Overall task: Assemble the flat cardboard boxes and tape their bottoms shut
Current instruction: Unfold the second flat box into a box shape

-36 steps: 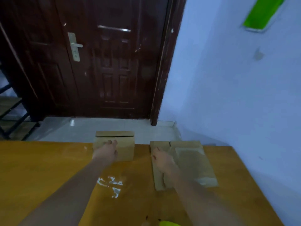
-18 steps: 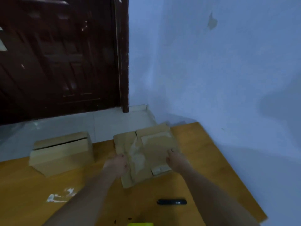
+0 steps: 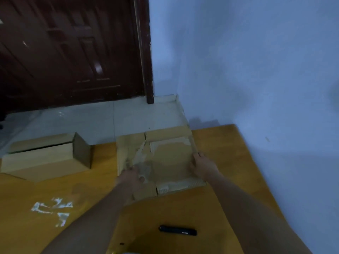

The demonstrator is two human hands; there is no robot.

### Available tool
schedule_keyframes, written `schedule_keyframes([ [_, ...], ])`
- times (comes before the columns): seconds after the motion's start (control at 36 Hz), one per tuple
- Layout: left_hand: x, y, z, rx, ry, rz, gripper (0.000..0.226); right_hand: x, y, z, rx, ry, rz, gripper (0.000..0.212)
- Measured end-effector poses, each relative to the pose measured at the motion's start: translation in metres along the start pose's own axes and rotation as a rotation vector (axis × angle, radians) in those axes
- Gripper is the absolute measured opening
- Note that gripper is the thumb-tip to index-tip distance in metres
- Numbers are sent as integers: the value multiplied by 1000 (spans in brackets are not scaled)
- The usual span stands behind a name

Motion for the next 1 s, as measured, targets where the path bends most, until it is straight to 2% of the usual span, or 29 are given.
schedule_keyframes([
  [0.08, -2, 2, 6, -126, -249, 36, 62, 0, 10, -1, 17, 130, 38, 47],
  [0.17, -2, 1, 6, -292, -741, 73, 77, 4, 12, -2, 83, 456, 52, 55],
  [0.22, -1, -2, 4, -353, -1023, 93, 70, 4, 10, -3, 105, 671, 87, 53],
  [0.33, -2, -14, 0, -327, -1278, 37, 48, -1, -2, -3, 243, 940, 59, 47],
  [0.53, -45, -40, -23, -134, -1404, 102, 40, -22, -27, -27, 216, 1118, 115, 38],
  [0.72, -92, -86, -89, -10, -1539, 207, 30, -25, -65, -115, 109, 1290, 126, 60],
  [0.83, -95, -112, -148, -23, -1596, 229, 37, -6, -88, -174, 45, 1341, 98, 54],
  [0.92, -89, -134, -191, -33, -1660, 258, 44, 15, -104, -214, 5, 1333, 46, 65],
  [1.0, -80, -154, -226, -59, -1684, 290, 55, 29, -129, -253, -16, 1339, 29, 52],
])
Point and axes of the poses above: each hand's wrist, its own y-axis towards the middle knuckle, its own x-axis out of the palm, z = x × y, the point moved 3 cm from there along y, towards the middle knuckle, and after that the axes turned 2 degrees about -y, right-handed, at the moved point
